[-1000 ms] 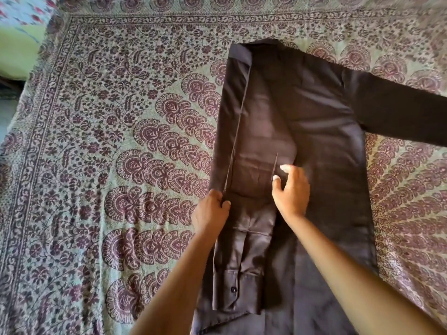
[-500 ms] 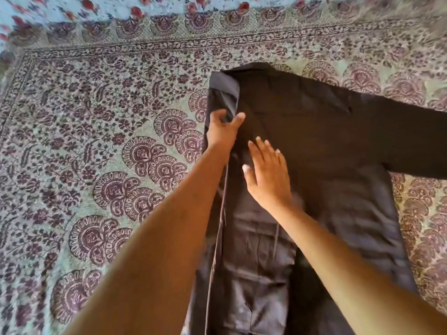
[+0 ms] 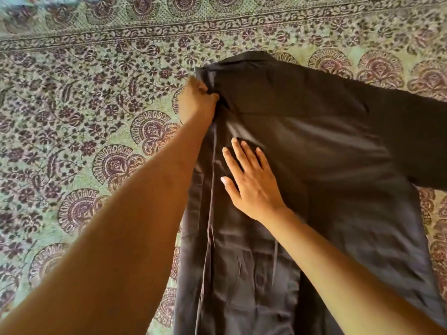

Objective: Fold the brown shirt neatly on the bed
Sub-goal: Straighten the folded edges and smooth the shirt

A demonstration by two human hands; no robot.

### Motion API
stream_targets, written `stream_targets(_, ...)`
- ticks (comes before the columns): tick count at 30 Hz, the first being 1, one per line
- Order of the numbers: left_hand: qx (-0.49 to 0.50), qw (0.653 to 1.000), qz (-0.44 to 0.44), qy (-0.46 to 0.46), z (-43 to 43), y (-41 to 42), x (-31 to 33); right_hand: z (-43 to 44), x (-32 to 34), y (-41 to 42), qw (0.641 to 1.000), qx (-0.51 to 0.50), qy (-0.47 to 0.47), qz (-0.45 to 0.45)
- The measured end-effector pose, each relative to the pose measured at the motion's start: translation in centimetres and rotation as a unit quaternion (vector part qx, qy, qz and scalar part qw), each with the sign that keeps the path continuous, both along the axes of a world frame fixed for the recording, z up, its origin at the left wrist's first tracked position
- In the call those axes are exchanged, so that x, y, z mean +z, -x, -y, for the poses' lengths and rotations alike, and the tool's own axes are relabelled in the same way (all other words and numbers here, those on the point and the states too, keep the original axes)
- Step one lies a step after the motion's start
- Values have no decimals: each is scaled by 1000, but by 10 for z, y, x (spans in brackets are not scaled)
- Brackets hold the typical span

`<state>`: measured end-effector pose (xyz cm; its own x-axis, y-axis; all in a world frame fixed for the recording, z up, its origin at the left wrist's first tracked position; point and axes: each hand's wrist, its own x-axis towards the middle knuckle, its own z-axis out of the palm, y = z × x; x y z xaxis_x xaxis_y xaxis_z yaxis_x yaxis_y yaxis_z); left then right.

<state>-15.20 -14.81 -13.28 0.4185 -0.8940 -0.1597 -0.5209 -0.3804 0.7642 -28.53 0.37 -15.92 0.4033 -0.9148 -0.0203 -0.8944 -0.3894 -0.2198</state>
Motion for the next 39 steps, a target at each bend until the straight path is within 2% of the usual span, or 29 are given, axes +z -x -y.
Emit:
stream_targets(2,-19,996,69,57,-6,4,3,-4,1,1,1000,6,1,2)
stream_targets(5,-17,992,38,118,-21,9,-1,-25,3,-6,1000,2,-5,8)
stream_targets(8,6,995,-52,82,-22,7,-5,-56,3,-18,1000,-8,-12,5)
stream_targets(12,-33,984,-175,20,5,4,11,-85,2,-35,999,-42,-28,18)
stream_targets(17,11,984,-177,16,11,-3,8,-100,8,-47,997,-50,-38,42)
stream_targets(21,11,978,-210,6,5,-13,5,-71,23,-31,979,-118,48,161)
stream_targets(24,-28,979,-200,-35,-12,-14,8,-35,25,-6,960,-229,97,127)
stream_targets(26,-114,963,-215,-116,-26,-17,8,-22,20,7,951,-284,73,101)
stream_targets(28,-175,938,-248,-166,-34,-20,9,-25,15,13,955,-283,40,81)
stream_targets(29,-165,940,-255,-155,-36,-21,11,-32,12,13,962,-262,30,64)
stream_targets(31,-79,961,-240,-111,-35,-26,13,-51,9,10,978,-208,16,26)
stream_targets(33,-37,968,-222,-108,-38,-32,12,-71,7,4,986,-166,6,4)
stream_targets(36,-60,971,-191,-134,-54,-35,11,-95,6,-2,987,-160,-3,-6)
stream_targets(39,-92,966,-162,-177,-84,-30,15,-117,7,1,976,-213,-25,-22)
